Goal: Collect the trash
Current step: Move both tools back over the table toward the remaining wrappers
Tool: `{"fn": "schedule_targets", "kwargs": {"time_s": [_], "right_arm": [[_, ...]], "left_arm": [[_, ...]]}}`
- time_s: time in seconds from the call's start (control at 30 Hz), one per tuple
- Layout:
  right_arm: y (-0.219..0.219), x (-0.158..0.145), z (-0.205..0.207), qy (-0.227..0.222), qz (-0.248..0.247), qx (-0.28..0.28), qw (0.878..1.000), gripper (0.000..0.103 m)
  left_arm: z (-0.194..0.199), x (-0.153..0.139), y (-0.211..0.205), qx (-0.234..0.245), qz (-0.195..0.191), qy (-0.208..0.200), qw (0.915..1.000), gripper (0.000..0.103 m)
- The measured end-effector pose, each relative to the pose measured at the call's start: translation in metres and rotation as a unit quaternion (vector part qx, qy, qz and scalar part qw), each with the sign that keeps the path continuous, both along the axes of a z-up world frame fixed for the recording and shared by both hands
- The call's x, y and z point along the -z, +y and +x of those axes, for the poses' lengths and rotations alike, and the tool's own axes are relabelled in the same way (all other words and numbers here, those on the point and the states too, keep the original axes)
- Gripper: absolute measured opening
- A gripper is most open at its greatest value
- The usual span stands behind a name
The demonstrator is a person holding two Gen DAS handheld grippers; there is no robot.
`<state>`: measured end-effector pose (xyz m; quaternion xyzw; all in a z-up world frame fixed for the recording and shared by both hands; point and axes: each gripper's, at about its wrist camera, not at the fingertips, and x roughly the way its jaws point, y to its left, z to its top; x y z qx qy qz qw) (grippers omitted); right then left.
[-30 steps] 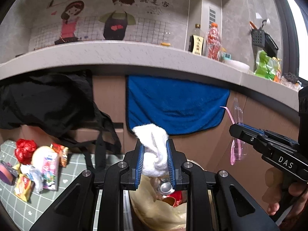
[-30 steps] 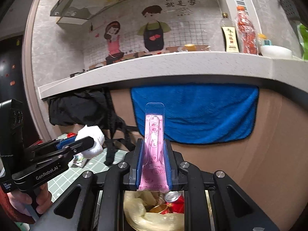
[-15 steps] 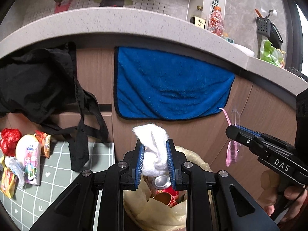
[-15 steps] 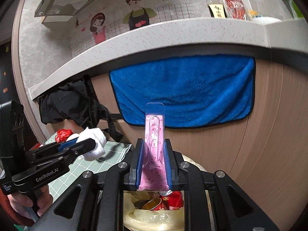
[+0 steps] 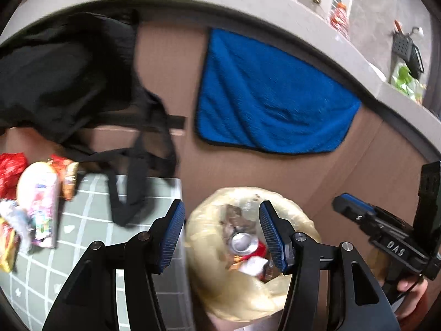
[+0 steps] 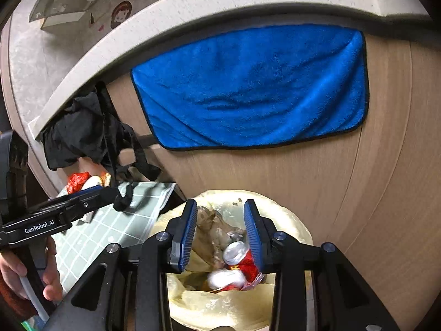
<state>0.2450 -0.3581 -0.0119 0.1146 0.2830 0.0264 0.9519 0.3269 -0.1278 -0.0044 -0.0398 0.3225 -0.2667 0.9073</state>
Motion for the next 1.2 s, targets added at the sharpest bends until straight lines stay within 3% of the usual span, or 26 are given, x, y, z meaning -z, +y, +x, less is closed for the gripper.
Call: {"fn": "schedule_targets", "kwargs": {"time_s": [0.23,0.43,0.63,0.77,0.9,1.0,1.13,1.2], "right_arm": [[0.038,-0.036,-0.015,-0.04,-0.014,-0.024,0.999,0.034],[0.116,-0.064,-0.012,-0.078,-0.036,-0.087,0.993,0.034],[0.207,-0.074,0.011,-0.079,-0.044,-0.167,0.982,0.034],[0.275,-0.073,0.033,-0.069,-0.064,-0.228,0.969,0.034],[0.324,-0.062,0.051,-0.054,-0.08,-0.274,0.957,0.034],[0.353,-0.048,0.064,-0.038,-0.092,-0.29,0.952,0.034],[0.369,-0.025,0.077,-0.01,-0.092,-0.301,0.949,0.034],[0.368,-0.017,0.08,-0.002,-0.095,-0.299,0.949,0.034]], "left_arm": [[-0.011,-0.023,0.094,-0.115,-0.006,-0.032,0.9929,0.057],[-0.021,-0.027,0.222,-0.255,-0.046,-0.013,0.9656,0.057],[-0.061,-0.036,0.341,-0.344,-0.037,-0.028,0.9377,0.057],[-0.069,-0.042,0.395,-0.369,-0.019,-0.026,0.9288,0.057],[-0.066,-0.04,0.425,-0.373,-0.008,-0.026,0.9273,0.057],[-0.052,-0.026,0.437,-0.365,-0.037,0.003,0.9303,0.057],[-0.012,0.009,0.431,-0.348,-0.093,0.074,0.9299,0.057],[0.009,0.018,0.417,-0.347,-0.089,0.087,0.9296,0.057]]}}
